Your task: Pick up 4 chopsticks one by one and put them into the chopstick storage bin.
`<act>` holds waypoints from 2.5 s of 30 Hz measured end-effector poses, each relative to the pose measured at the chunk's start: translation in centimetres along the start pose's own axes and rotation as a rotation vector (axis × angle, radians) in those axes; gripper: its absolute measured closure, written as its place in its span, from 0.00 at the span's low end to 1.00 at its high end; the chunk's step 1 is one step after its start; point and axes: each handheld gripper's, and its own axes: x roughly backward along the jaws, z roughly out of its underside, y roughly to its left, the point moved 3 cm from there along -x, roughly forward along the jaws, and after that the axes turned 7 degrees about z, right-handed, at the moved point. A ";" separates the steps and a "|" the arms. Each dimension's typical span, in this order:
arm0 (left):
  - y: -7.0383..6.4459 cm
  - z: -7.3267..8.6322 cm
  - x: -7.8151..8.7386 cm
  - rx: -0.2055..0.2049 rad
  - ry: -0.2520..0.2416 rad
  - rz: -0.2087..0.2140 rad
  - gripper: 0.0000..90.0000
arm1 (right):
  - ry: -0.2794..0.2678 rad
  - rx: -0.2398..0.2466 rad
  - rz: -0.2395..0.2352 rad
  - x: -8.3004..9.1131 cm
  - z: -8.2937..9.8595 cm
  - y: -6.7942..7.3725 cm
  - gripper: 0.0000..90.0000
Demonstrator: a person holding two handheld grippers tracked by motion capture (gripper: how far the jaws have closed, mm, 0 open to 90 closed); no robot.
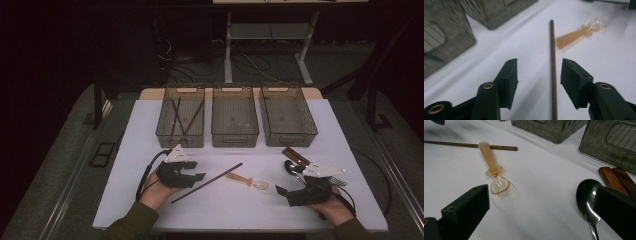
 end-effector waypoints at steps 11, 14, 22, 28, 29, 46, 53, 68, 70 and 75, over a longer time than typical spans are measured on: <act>-0.6 0.7 -1.4 0.001 0.071 0.056 0.78 | 0.004 0.002 0.002 -0.1 0.0 0.1 0.00; -0.8 0.8 -1.6 -0.012 0.096 0.056 0.80 | 0.003 0.002 0.002 -0.1 0.0 0.1 0.00; -0.8 1.1 -2.3 -0.026 0.139 0.049 0.84 | 0.004 0.004 0.002 -0.1 0.0 0.1 0.00; -0.8 1.2 -2.6 -0.040 0.149 0.039 0.85 | 0.004 0.003 0.002 -0.1 0.0 0.1 0.01; -0.8 1.3 -2.6 -0.036 0.153 0.036 0.86 | 0.004 0.003 0.002 -0.1 0.0 0.1 0.00; -1.2 1.3 -2.7 -0.059 0.163 0.011 0.94 | 0.009 0.003 0.002 -0.1 0.0 0.1 0.01; -1.1 1.2 -2.7 -0.054 0.164 0.012 0.95 | 0.013 0.002 0.001 -0.1 0.0 0.1 0.01; -0.3 0.8 -1.2 -0.017 0.110 -0.003 0.95 | 0.004 0.003 0.002 -0.1 0.0 0.1 0.01; -0.1 0.8 -0.9 -0.016 0.104 -0.004 0.95 | 0.004 0.003 0.002 -0.1 0.0 0.1 0.00; 0.2 0.7 -0.2 -0.001 0.076 -0.010 0.95 | 0.004 0.004 0.001 -0.1 0.0 0.0 0.01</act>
